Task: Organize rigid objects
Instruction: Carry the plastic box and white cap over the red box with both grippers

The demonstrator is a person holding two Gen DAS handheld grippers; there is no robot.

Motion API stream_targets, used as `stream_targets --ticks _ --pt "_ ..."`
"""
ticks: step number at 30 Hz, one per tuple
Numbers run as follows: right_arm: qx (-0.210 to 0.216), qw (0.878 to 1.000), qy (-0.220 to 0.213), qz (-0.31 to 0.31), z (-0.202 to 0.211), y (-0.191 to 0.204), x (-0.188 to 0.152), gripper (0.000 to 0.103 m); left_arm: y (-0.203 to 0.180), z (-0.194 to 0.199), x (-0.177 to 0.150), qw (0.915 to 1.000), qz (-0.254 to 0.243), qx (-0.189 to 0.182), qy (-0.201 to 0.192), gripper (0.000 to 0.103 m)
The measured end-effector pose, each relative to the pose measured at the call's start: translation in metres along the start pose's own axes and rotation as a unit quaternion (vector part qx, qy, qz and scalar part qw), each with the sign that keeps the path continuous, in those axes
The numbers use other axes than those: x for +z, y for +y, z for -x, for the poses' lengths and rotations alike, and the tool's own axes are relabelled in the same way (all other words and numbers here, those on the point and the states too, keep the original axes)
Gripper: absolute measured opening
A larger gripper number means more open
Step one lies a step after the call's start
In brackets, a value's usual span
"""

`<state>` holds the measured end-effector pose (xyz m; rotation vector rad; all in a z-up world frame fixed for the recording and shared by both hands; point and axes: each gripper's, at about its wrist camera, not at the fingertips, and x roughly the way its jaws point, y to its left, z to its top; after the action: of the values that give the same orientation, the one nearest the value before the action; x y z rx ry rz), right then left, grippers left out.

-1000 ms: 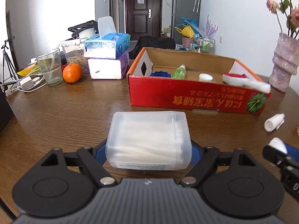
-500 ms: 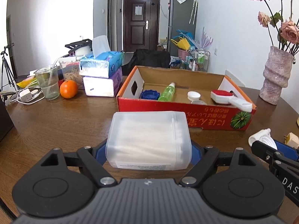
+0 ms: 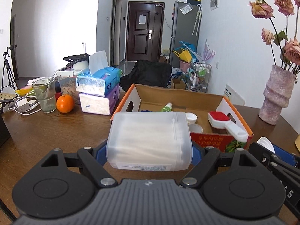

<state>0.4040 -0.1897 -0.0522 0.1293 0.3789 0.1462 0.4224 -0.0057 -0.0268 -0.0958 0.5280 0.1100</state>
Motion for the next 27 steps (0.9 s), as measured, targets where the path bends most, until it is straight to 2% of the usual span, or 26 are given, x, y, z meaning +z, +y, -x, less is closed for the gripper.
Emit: stream_targets --ticks 9,27 --pt "0.006 1.000 -0.007 -0.002 -0.019 -0.002 0.011 0.040 -0.005 -0.017 0.016 0.9998 0.015 -0.005 -0.008 0.083" --pt "0.009 1.000 -0.009 -0.006 -0.068 -0.005 0.034 0.040 -0.015 -0.058 0.036 0.9999 0.013 -0.005 -0.004 0.083"
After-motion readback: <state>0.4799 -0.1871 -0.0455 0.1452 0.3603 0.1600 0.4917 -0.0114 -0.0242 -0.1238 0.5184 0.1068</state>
